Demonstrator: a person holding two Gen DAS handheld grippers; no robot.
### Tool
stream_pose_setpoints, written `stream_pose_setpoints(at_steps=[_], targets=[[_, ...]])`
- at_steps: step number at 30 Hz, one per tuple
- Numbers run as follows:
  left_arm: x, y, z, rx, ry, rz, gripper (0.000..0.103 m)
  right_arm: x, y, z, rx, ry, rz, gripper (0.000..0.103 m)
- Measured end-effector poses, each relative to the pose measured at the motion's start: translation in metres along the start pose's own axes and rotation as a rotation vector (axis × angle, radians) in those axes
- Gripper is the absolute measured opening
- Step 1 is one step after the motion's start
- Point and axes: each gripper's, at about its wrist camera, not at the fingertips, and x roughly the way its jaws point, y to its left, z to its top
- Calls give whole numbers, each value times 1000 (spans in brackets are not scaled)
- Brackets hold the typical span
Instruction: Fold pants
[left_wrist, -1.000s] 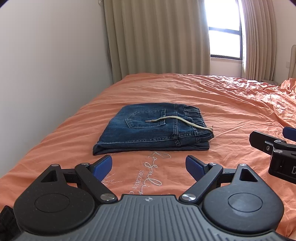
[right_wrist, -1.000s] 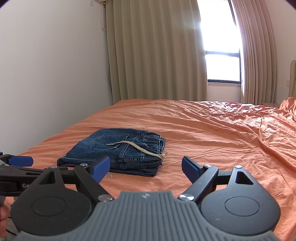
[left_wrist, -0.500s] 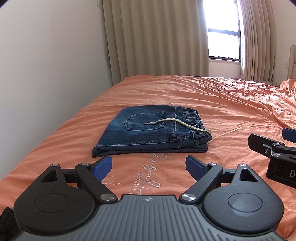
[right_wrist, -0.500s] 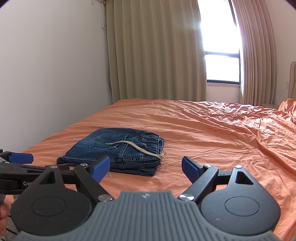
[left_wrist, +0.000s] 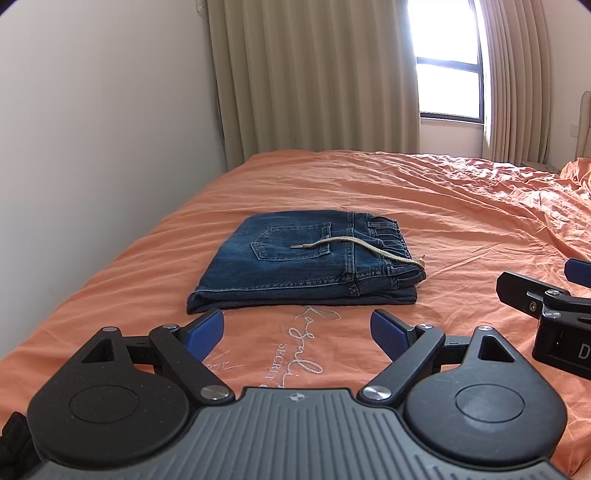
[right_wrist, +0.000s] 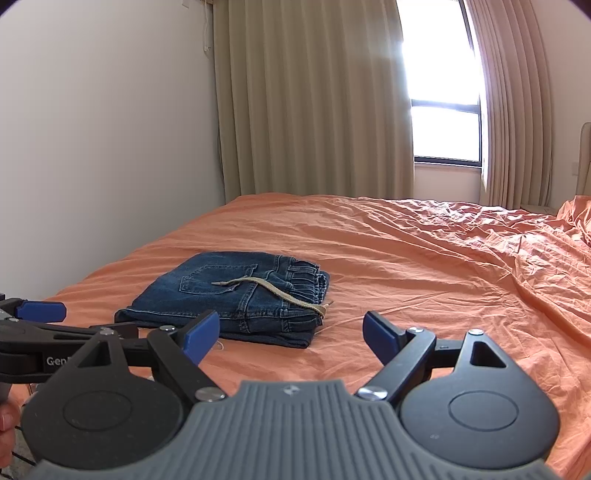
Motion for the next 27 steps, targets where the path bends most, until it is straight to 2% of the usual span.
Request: stream_pose_setpoints(at_steps=[10,16,27], targets=[[-1,-1,-2,21,-17,23,103,2,-1,-1,2,13,3,81],[-4,3,1,-6,-34,3,103,1,-2,-2,2,15,6,81],[-8,0,2,2,-44,-1,103,1,-4,-2,10,24,6,81]])
